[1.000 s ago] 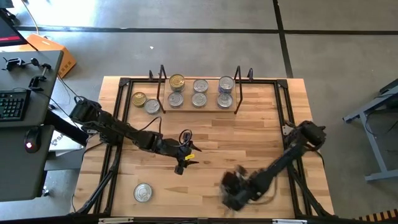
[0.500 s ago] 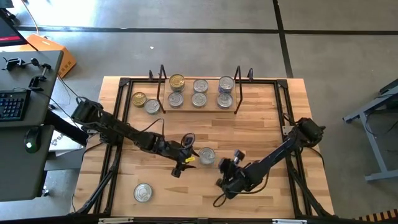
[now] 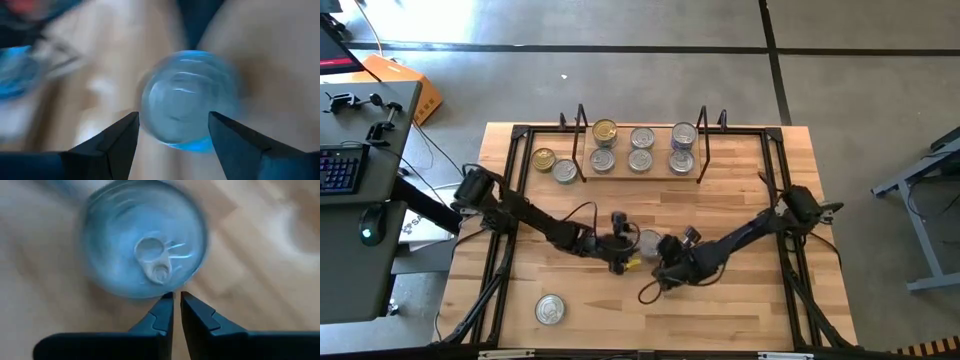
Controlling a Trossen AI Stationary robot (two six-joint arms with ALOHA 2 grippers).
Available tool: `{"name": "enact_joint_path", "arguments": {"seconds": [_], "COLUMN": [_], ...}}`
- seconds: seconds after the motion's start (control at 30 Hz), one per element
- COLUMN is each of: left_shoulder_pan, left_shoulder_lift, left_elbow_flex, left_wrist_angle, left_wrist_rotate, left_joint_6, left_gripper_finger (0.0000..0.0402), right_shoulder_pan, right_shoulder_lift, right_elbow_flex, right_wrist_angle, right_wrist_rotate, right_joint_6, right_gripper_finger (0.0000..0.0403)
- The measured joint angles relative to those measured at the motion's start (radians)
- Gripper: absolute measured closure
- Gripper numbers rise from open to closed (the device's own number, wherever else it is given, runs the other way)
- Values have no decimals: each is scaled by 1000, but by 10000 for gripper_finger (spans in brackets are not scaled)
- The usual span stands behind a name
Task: Stack canned seafood by type on shelf
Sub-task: Stack the yellow blue tuna can on top of the yellow blue tuna can on the shelf
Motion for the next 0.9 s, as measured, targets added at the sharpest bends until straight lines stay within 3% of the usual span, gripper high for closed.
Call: {"name": "enact_joint_path", "arguments": {"seconds": [0.13, 0.27, 0.37, 0.57, 0.73, 0.9], "left_shoulder_pan": [9, 11, 12, 1, 2, 27], "left_shoulder_lift": [-82, -185, -243, -230, -128, -38], "left_elbow_flex": [0, 1, 1, -67, -91, -53], "left_wrist_angle": [-127, -301, -390, -230, -91, -72], "left_wrist_rotate": [-171, -190, -103, 341, 294, 259], "left_joint_6": [16, -6, -27, 10, 33, 61], "left_gripper_finger": [172, 172, 172, 173, 197, 257], "right_shoulder_pan": [52, 115, 161, 210, 194, 156], "right_shoulder_lift": [-33, -29, -23, -20, -16, -16], "right_elbow_flex": [3, 2, 2, -39, -56, -58], "right_wrist_angle": [31, 65, 71, 129, 151, 161], "right_wrist_rotate": [-14, -37, -8, 205, 260, 201], "right_joint_6": [-22, -54, -15, 41, 50, 2], "right_gripper_finger": [375, 375, 375, 375, 375, 375]}}
